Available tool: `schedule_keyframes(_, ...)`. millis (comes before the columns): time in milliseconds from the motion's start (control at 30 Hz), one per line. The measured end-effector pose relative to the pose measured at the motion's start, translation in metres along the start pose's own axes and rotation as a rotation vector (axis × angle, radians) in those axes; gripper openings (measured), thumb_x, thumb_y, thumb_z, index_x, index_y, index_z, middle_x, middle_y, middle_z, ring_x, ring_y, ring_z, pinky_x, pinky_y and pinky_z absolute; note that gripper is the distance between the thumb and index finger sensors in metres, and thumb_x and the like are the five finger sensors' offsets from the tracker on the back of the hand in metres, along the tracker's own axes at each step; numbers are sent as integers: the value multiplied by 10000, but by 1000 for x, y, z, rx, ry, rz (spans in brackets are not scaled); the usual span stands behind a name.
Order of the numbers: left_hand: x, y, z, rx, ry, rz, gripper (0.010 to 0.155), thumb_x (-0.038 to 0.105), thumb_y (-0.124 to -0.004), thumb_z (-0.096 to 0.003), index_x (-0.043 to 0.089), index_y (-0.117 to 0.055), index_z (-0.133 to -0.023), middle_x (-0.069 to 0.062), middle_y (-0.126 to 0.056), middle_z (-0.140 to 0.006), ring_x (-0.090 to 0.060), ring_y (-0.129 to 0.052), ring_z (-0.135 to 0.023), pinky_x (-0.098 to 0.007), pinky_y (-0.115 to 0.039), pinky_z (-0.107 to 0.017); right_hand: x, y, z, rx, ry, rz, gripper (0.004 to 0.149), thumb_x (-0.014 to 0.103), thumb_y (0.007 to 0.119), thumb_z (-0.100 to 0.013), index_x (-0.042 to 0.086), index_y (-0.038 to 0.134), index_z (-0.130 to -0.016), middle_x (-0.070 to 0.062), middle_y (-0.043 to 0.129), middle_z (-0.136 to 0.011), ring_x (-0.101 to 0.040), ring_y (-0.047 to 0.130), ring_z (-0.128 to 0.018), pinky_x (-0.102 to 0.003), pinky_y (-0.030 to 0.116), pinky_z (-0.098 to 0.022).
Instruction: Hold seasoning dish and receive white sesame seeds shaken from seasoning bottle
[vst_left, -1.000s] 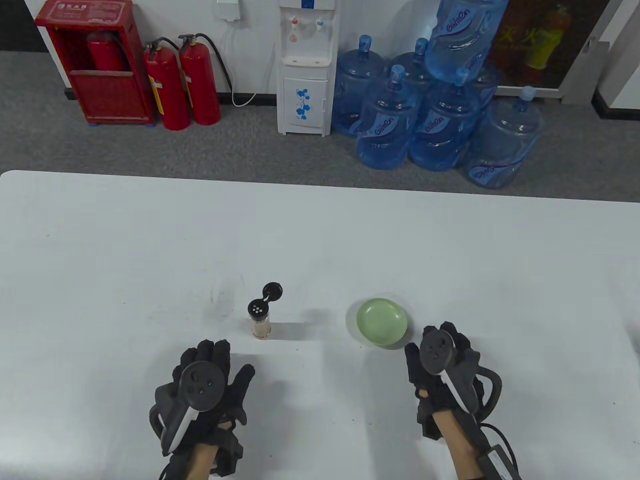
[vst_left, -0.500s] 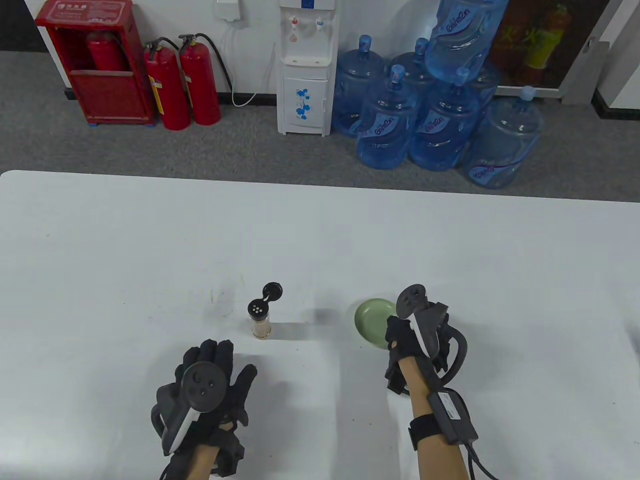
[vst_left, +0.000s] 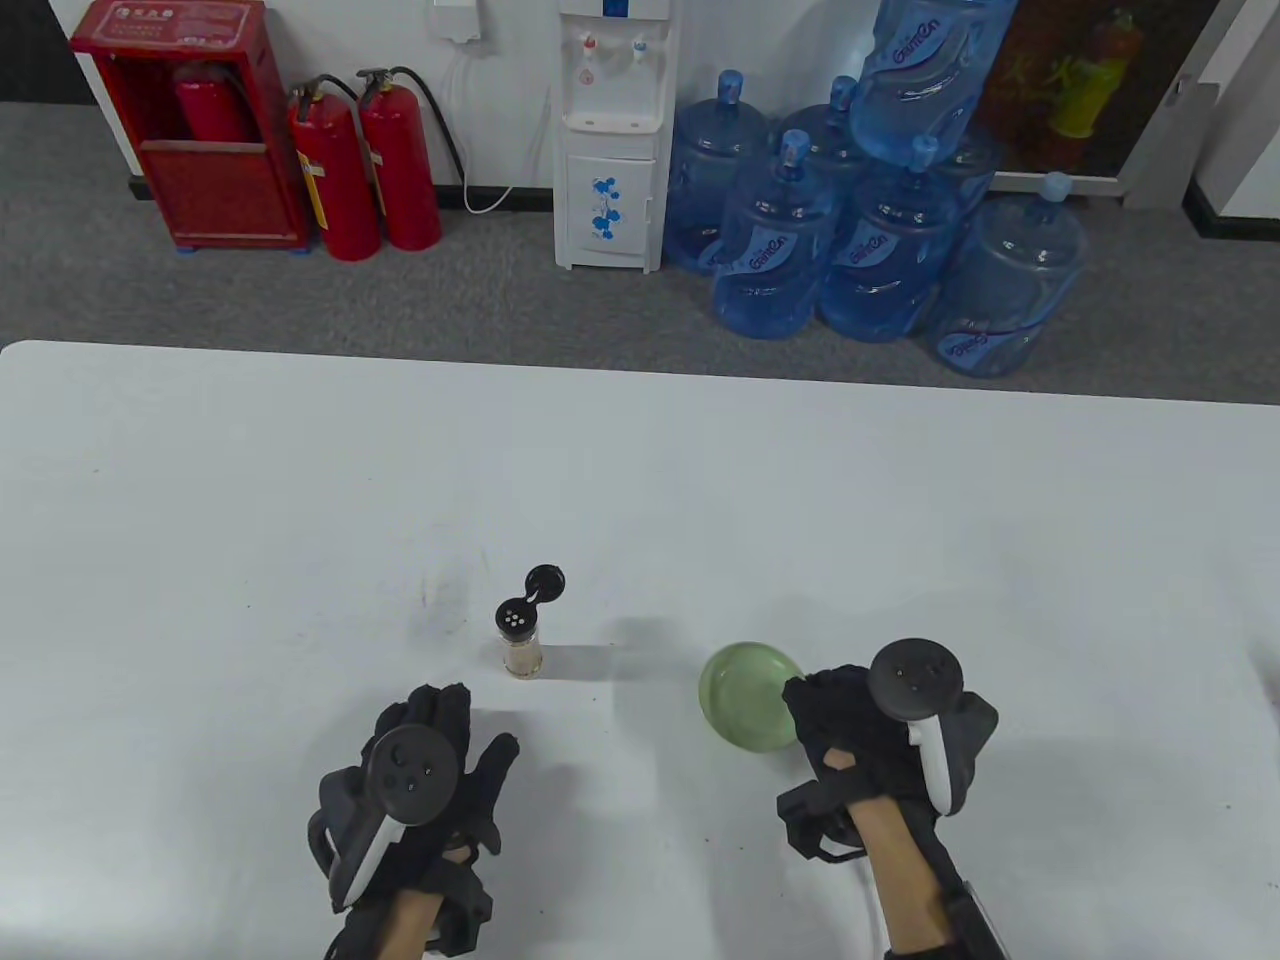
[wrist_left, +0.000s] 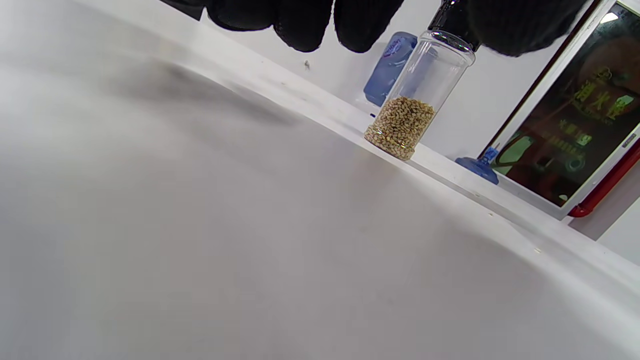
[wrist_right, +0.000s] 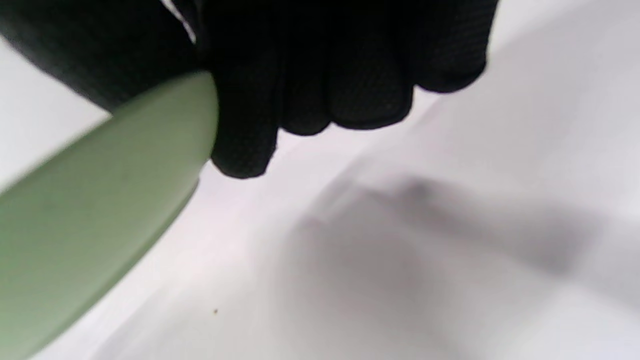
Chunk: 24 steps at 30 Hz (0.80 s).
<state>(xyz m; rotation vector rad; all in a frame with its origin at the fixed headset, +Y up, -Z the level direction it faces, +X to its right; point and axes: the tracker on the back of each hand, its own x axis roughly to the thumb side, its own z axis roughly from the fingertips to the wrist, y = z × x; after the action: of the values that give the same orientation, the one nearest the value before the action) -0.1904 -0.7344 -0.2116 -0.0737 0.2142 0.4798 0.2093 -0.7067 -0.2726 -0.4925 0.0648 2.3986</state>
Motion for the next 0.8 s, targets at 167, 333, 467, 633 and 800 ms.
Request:
schedule_keyframes(167,-2,3,-1,49,25,38,830,706,-703,-459,321,-407,-1132,49,-337,-1218,-378,-420,-1120,-519,-475,-815,-11,0,9,-29,5,-54,368,492,914,-423,203,1010,-629,38,876,-835,-253,885,-714,-446,755,-590)
schedule_keyframes(333,0,2,-23,-2,39,196,934,719,-756,-433,281,-330,-1139,-6,-279,-1212,-358,-513,-1067,-480,-555,-766,-9,-2,11,-55,-13,-49,370,511,886,-433,215,972,-638,40,841,-861,-250,864,-737,-445,741,-606)
schedule_keyframes(467,8,-12,-49,-161,104,248,1052,682,-833,-414,260,-193,-1133,-30,-166,-1199,-279,-522,-1008,-415,-571,-718,-10,-3,9,-44,-28,-39,378,512,880,-434,202,965,-632,38,833,-875,-245,865,-748,-444,743,-612)
schedule_keyframes(633,27,-17,-71,-103,119,168,1063,634,-893,-393,304,-200,-1129,21,-243,-1203,-265,-626,-960,-411,-621,-700,-16,-8,4,-28,0,-97,379,509,880,-436,198,964,-635,35,831,-879,-248,864,-752,-446,742,-615)
schedule_keyframes(800,28,-21,-84,-130,179,183,991,632,-886,-429,425,-186,-1099,158,-264,-1197,-177,-620,-957,-345,-605,-720,-16,-11,6,-24,-1,-131,378,505,881,-436,193,966,-632,31,829,-880,-253,863,-753,-451,739,-616)
